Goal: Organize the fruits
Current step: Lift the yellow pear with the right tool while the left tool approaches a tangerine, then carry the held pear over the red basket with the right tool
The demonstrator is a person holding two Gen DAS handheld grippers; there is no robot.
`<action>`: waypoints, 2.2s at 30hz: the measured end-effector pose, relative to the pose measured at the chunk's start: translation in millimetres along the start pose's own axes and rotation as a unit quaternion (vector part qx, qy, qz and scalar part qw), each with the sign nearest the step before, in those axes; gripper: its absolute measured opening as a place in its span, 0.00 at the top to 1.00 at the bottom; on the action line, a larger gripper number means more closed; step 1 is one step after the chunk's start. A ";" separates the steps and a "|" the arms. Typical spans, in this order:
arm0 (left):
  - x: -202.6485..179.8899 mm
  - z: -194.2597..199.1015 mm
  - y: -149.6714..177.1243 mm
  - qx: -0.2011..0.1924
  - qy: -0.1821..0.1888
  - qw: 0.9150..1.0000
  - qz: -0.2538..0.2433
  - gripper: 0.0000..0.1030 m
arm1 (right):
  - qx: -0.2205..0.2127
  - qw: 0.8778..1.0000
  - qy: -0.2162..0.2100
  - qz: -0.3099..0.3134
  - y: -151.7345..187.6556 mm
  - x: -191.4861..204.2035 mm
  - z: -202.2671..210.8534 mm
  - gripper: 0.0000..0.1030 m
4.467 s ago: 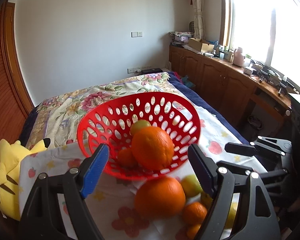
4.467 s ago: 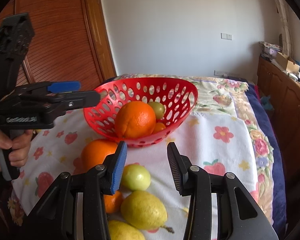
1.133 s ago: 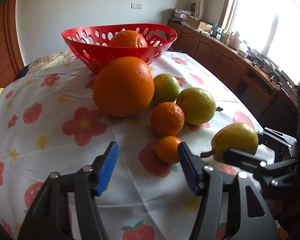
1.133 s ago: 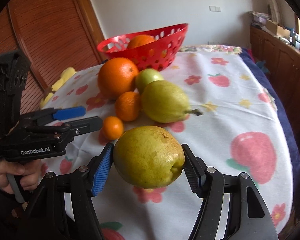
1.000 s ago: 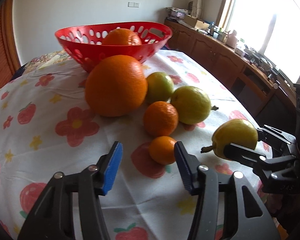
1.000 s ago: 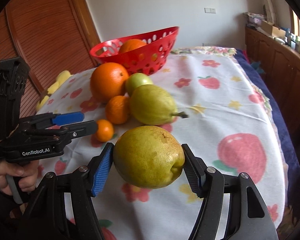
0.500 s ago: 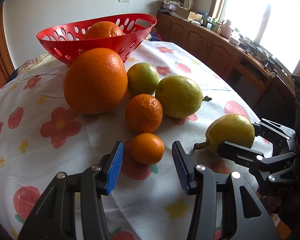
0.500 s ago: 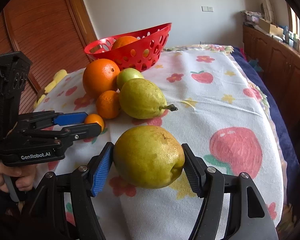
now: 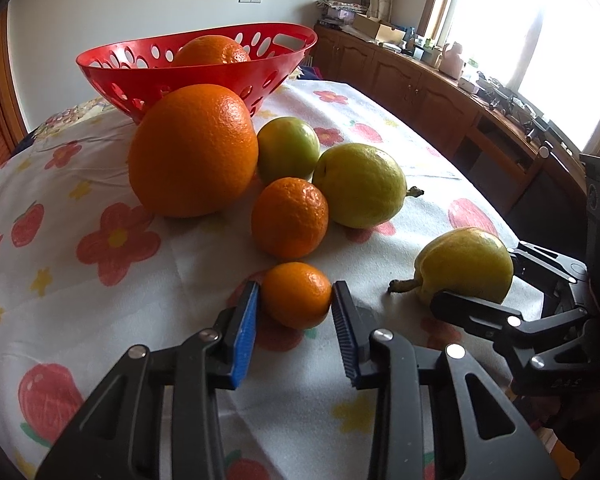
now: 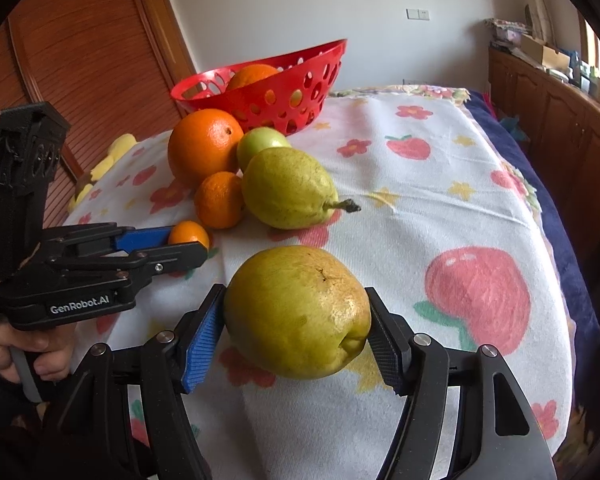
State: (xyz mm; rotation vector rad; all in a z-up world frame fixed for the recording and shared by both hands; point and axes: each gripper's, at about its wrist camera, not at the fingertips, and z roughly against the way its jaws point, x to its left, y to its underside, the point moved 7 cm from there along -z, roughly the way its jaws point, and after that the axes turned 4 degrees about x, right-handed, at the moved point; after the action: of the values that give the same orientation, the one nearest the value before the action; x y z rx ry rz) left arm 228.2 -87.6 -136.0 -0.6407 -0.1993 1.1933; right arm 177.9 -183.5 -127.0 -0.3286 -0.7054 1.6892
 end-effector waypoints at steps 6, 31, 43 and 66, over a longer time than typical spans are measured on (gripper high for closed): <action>5.2 12.3 4.3 -0.006 -0.003 1.000 -0.002 0.67 | 0.003 1.000 0.007 0.002 2.6 3.0 -3.4 0.34; 20.7 52.8 -5.5 -0.051 -0.009 0.999 0.008 0.67 | -0.012 0.999 0.022 0.023 -21.5 8.5 11.7 0.35; 26.8 78.4 -29.4 -0.085 -0.010 0.996 0.005 0.67 | -0.061 0.996 0.030 0.054 -81.0 10.3 44.6 0.35; 66.0 97.4 -104.0 -0.135 -0.042 0.990 0.005 0.67 | -0.091 0.991 0.001 0.096 -156.5 35.1 25.6 0.35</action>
State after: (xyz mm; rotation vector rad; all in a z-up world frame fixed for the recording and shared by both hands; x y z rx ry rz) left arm 290.5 -15.5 -11.2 -0.8290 -0.4346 1.2148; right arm 277.5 -141.3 -5.9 -0.5403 -0.8502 1.8094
